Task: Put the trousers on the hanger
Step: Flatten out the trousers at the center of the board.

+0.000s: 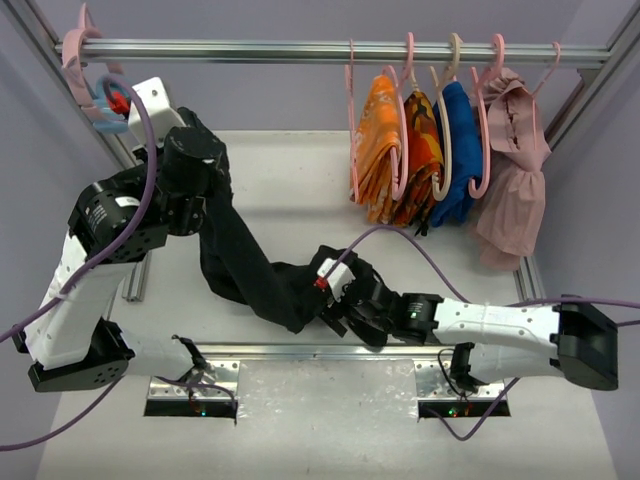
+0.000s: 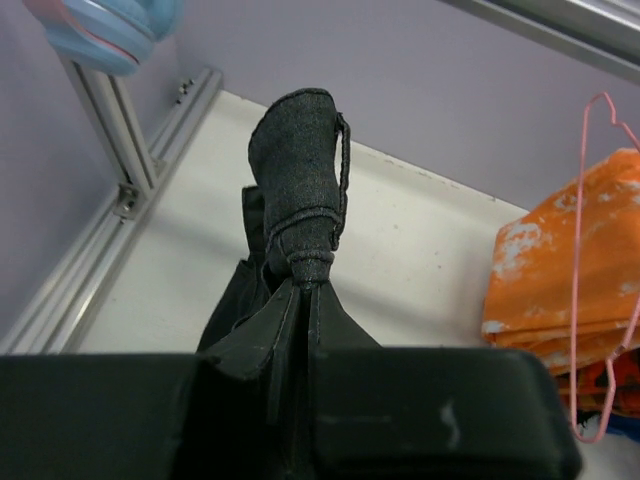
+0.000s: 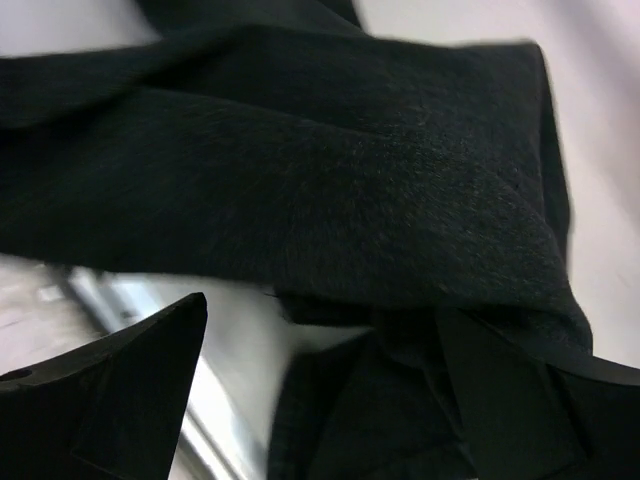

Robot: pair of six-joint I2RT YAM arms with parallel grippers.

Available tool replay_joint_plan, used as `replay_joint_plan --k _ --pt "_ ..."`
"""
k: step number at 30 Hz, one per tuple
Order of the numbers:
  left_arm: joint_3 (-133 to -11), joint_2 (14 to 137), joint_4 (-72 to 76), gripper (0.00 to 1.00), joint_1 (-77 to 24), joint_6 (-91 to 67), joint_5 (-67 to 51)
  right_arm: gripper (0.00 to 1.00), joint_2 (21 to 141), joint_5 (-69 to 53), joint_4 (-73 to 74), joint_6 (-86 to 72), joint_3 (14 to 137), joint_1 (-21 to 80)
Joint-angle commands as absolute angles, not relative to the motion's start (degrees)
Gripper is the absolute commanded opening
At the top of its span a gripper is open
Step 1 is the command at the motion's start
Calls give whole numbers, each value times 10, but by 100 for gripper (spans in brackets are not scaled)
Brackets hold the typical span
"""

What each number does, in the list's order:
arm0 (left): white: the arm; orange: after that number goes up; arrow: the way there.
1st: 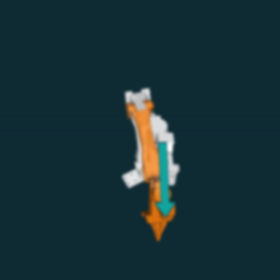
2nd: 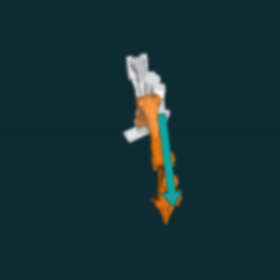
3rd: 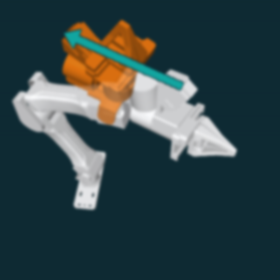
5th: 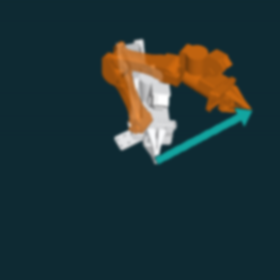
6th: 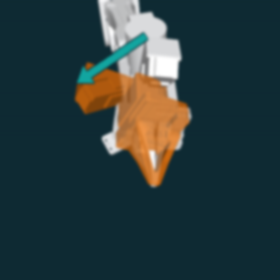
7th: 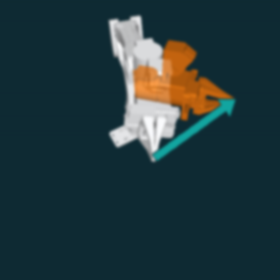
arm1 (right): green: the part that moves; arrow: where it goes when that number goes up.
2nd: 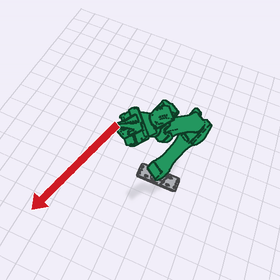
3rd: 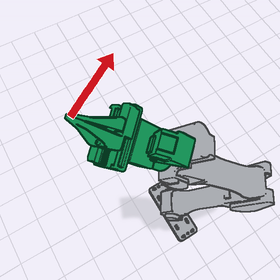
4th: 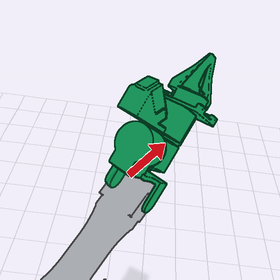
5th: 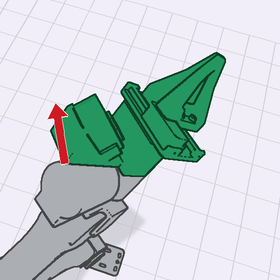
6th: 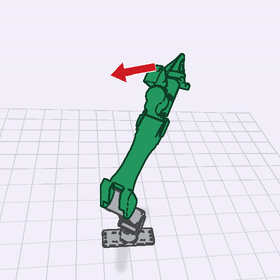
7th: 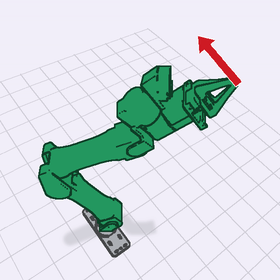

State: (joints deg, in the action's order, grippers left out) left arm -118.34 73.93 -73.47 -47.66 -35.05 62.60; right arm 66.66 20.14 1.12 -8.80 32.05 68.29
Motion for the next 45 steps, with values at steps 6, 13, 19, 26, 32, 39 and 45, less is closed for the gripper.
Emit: replay_joint_plan --k 6,13,19,26,32,39,45 --pt "-1259 741 -619 0 -471 -181 797 99 626 364 78 -150 299 672" --pt "-1204 705 -491 0 -472 -111 803 98 617 235 144 -224 284 523" --pt "-1165 709 -479 0 -471 -112 777 97 545 158 160 -239 286 524" --pt "-1058 711 -361 0 -465 -58 753 99 460 181 298 -248 314 493" --pt "-1059 729 -414 0 -352 -133 590 99 472 193 338 -273 345 490" --pt "-1087 757 -456 0 -297 -180 521 99 579 142 301 -207 353 489" --pt "-1118 759 -475 0 -266 -188 490 82 694 94 220 -189 359 489"
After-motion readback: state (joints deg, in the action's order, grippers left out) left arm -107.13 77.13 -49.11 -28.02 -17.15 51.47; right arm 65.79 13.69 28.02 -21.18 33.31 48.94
